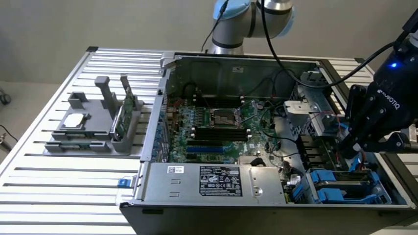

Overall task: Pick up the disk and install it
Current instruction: 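Insert the second disk wire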

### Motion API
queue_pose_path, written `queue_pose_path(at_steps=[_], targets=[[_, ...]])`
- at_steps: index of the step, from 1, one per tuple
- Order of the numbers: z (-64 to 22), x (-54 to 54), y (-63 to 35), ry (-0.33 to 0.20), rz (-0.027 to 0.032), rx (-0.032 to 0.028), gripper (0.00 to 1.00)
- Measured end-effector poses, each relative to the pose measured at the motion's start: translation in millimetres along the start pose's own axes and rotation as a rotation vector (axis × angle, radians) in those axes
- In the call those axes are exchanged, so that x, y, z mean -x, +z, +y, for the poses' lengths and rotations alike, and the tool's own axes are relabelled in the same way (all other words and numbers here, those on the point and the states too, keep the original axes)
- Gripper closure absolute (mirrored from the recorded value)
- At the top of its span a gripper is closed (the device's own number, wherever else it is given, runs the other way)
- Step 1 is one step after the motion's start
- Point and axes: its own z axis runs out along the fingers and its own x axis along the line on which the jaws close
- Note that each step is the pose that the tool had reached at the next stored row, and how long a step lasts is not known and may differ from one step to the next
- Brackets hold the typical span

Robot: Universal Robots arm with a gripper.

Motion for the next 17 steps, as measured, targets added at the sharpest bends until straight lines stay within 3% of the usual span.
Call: queue_pose_path(at_steps=[17], targets=[[1.8,12.7,8.5,0.000,0.0033,-0.0007,0.84]])
